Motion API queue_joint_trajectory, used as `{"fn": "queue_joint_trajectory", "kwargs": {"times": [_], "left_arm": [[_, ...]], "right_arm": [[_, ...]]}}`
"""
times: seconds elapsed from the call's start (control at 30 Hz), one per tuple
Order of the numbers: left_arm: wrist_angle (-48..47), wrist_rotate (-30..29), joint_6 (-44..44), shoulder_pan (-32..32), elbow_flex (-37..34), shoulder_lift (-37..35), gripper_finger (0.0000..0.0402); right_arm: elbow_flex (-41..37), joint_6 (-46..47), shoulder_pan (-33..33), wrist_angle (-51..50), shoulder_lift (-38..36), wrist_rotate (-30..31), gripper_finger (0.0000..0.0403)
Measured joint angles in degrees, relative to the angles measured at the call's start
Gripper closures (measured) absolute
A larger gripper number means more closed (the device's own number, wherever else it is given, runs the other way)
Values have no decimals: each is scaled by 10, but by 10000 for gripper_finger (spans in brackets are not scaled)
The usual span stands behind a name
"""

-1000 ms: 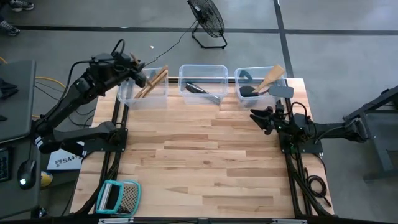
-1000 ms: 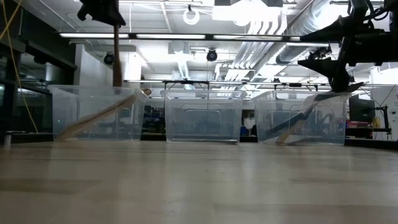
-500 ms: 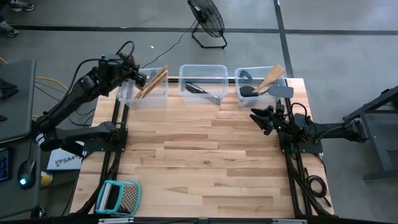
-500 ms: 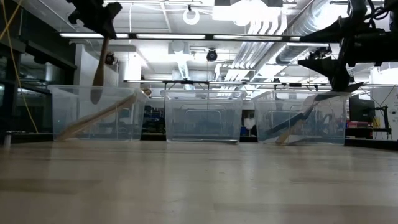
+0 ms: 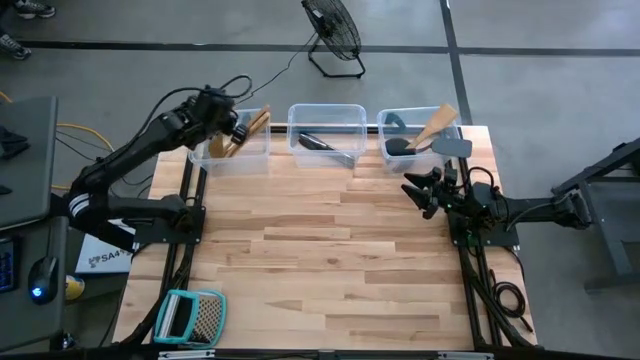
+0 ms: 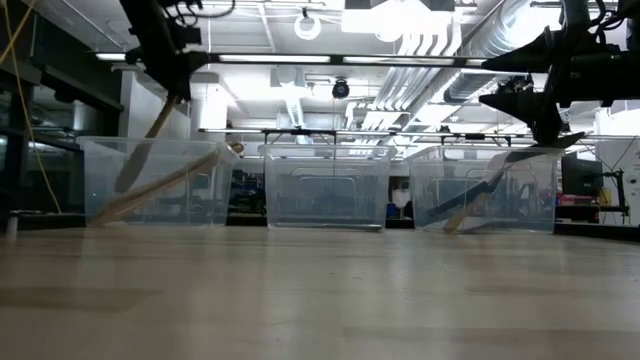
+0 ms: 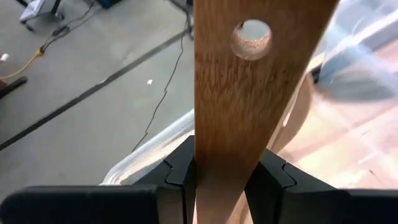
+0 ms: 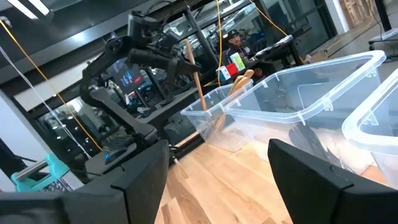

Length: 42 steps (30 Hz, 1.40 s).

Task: Pick & Place Kitchen Items
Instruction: Put the brown wooden spoon into the left transparent bin, then return to Home Position

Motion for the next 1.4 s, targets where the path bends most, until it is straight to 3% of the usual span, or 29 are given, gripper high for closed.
{"fn": "queue_joint_trajectory", "kwargs": {"times": [0.47,0.7,0.87,1.07,1.3,1.4], "left_arm": [[-9,16,20,0,0,64,309],[-12,23,20,0,0,66,224],[-14,28,20,0,0,66,199],[-3,107,15,0,0,66,197],[66,275,8,0,0,63,196],[100,307,-4,-11,0,56,196]], "right_arm": [[-1,0,0,0,0,1,136],[-1,0,0,0,0,1,136],[-1,0,0,0,0,1,136],[-1,0,0,0,0,1,136],[-1,0,0,0,0,1,136],[-1,0,0,0,0,1,136]]}}
